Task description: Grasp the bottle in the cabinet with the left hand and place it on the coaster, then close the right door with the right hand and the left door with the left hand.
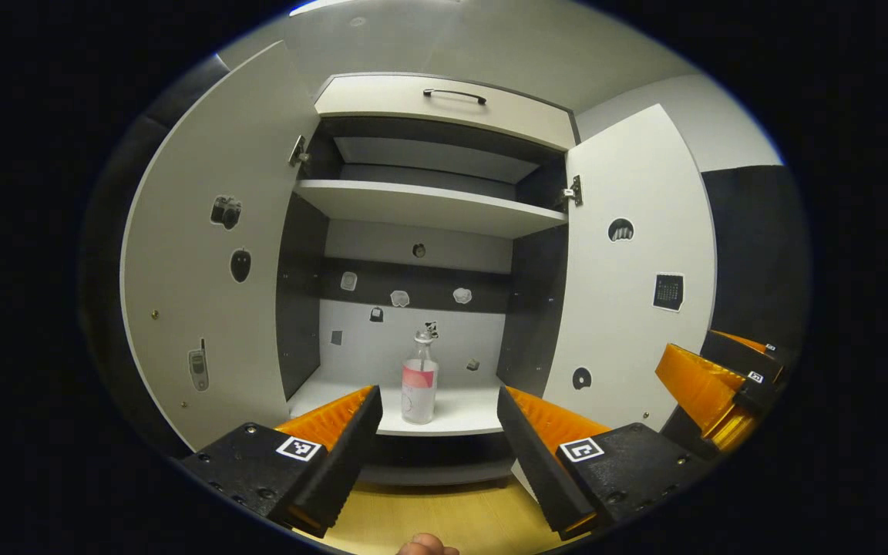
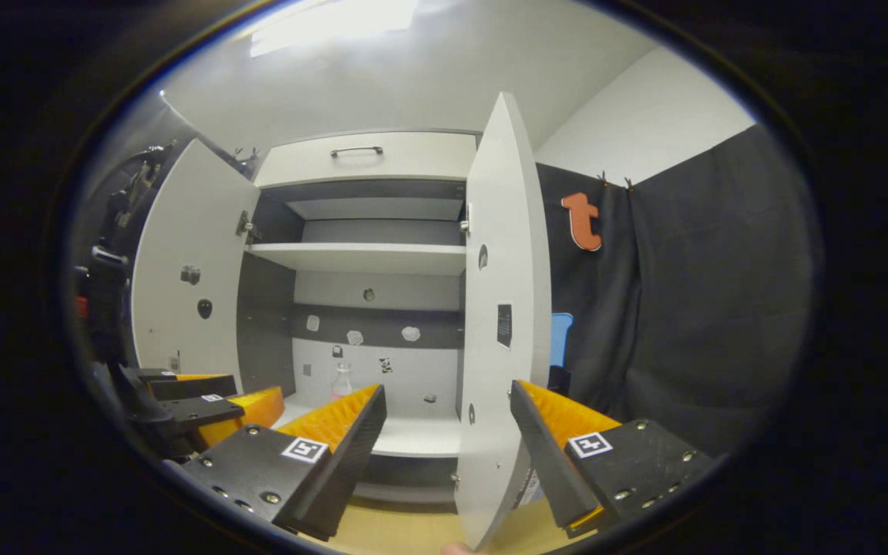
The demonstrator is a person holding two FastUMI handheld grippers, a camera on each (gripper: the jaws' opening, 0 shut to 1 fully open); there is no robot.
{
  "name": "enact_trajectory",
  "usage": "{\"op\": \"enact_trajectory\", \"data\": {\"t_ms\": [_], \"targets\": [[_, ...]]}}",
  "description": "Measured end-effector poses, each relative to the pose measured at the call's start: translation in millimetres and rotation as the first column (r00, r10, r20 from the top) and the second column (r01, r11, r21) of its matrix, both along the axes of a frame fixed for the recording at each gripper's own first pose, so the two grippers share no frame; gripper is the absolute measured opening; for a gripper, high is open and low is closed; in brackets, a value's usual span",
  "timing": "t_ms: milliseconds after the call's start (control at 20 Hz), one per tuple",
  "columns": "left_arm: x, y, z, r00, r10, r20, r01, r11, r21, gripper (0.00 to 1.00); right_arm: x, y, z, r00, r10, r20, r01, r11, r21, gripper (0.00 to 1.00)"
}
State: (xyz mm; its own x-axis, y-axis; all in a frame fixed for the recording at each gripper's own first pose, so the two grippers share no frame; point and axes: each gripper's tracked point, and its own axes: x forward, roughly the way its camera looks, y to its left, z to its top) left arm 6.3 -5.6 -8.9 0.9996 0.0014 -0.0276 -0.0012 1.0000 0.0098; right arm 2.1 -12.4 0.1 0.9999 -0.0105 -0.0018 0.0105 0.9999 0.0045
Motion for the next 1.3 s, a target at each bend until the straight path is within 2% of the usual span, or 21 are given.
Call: {"op": "enact_trajectory", "data": {"t_ms": [250,300,400,450,550,600,1000,1100,1300], "targets": [[19.6,1.7,-6.7,1.000,-0.010,-0.026,0.010,1.000,-0.001,0.96,-6.4,-6.1,1.7,1.000,-0.016,0.003,0.016,1.000,-0.005,0.98],[28.5,2.8,-8.1,0.999,-0.012,-0.030,0.012,1.000,0.000,0.96,-7.6,-8.2,3.5,1.000,-0.022,0.007,0.022,1.000,-0.005,0.94],[47.0,5.3,-8.7,0.999,-0.013,-0.034,0.013,1.000,0.010,0.96,-11.7,-14.4,6.3,0.999,-0.038,0.015,0.038,0.999,-0.006,0.94],[56.8,7.7,-8.9,0.999,-0.012,-0.035,0.012,1.000,0.018,0.96,-13.6,-18.2,7.2,0.999,-0.049,0.018,0.049,0.999,-0.007,0.98],[75.6,10.4,-10.8,0.999,-0.009,-0.037,0.010,1.000,0.030,0.93,-17.2,-28.1,8.7,0.997,-0.078,0.022,0.079,0.997,-0.013,0.98],[86.3,11.7,-12.0,0.999,-0.009,-0.039,0.010,0.999,0.033,0.96,-19.0,-33.5,8.8,0.995,-0.096,0.022,0.096,0.995,-0.018,0.98],[164.0,21.5,-25.2,0.997,0.010,-0.077,-0.006,0.999,0.048,0.96,-27.9,-78.9,7.9,0.971,-0.238,0.026,0.239,0.968,-0.074,0.98],[182.1,24.8,-31.2,0.994,0.024,-0.103,-0.020,0.999,0.039,0.96,-28.6,-88.9,7.2,0.963,-0.270,0.030,0.271,0.959,-0.085,0.94],[215.5,39.9,-46.2,0.985,0.072,-0.158,-0.068,0.997,0.033,0.97,-28.1,-103.1,1.8,0.948,-0.317,0.029,0.318,0.942,-0.105,0.98]]}}
